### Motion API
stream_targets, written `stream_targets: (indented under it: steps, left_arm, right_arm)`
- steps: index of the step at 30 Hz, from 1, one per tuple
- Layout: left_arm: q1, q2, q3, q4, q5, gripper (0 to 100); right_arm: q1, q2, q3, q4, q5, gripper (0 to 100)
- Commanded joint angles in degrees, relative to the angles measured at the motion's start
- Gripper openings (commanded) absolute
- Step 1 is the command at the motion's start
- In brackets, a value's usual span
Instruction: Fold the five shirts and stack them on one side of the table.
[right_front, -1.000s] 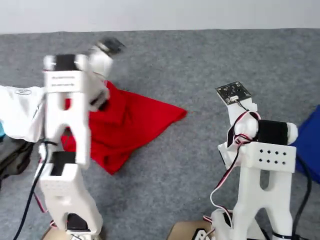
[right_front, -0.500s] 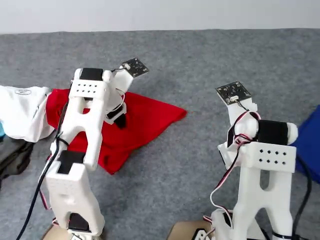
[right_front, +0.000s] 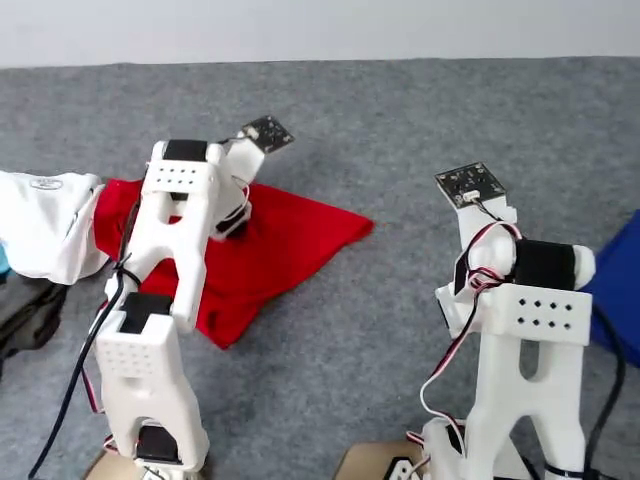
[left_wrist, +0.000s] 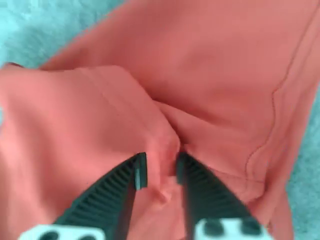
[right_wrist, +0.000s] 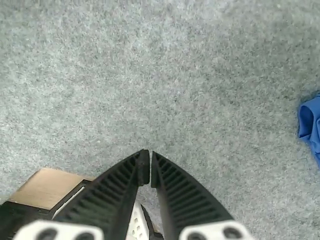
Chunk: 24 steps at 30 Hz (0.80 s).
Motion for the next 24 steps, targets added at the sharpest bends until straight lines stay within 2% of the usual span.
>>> stream_targets:
  steps: [1, 11, 17, 24]
  left_arm:
    - [-0.3, -0.4, -5.9, 3.2, -0.6, 1]
    - [0.2, -0.3, -7.2, 6.5, -0.7, 1]
    - [-0.2, -0.2, -7.0, 13.6, -2.4, 17]
    - [0.2, 2.4, -6.9, 11.8, -2.7, 18]
  right_arm:
    - [-0.5, -1.8, -0.4, 2.4, -0.5, 1.2]
    - [-0.5, -1.5, -0.4, 2.4, -0.5, 1.2]
    - [-0.5, -1.4, -0.4, 2.4, -0.5, 1.2]
    - [-0.5, -1.4, -0.4, 2.3, -0.6, 1.3]
